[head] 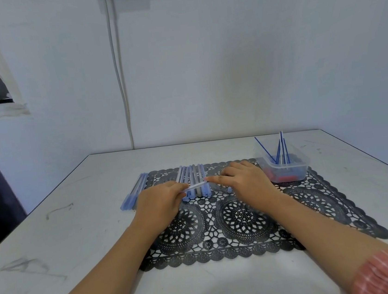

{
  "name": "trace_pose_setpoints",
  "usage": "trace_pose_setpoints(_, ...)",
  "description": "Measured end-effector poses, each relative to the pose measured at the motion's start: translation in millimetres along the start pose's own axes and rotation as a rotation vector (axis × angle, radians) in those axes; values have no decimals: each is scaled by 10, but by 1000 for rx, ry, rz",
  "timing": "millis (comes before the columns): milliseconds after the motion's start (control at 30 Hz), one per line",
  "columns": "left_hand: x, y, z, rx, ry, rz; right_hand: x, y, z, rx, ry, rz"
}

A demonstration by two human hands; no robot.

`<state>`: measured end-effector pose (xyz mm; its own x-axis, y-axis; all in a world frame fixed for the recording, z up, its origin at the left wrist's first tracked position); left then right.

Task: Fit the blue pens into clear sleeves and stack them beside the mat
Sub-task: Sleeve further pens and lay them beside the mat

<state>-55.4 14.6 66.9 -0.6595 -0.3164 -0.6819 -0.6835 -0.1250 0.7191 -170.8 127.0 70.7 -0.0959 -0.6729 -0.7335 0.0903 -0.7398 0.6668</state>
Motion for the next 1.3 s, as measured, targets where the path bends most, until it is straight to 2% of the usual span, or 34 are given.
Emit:
trace_pose_setpoints(233,-3,-2,5,47,-24,3,-61,-5,77,110,57,139)
trace_pose_setpoints(333,-26,0,22,63,-37,7,-126,-16,66,151,-3,179)
trace_pose_setpoints(467,-29,-3,29,66,-38,9,-157,-40,126,285,-106,181)
trace_pose_setpoints(600,-21,-4,26,65,-38,9,-130,-52,162,372,-58,150)
trace_pose_setpoints(767,-24,-4,23,59,-46,13,-133,-52,157,363,20,160)
trace_pose_setpoints(1000,-40,2,36,66,-38,23,-201,-18,24,252,49,216)
trace_pose_setpoints(1300,-50,2,51,71,-16,32,-125,10,-110,175,155,149)
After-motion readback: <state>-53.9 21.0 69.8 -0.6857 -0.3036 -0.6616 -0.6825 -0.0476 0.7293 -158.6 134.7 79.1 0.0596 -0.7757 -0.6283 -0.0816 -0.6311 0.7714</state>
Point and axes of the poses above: each hand's wrist, its own y-axis towards the middle knuckle, its own x-axis out of the palm, z = x × y, the point moved 8 cm from there along y, towards the middle knuckle, and after that the axes turned 12 degrees about y, right-handed, at the moved point
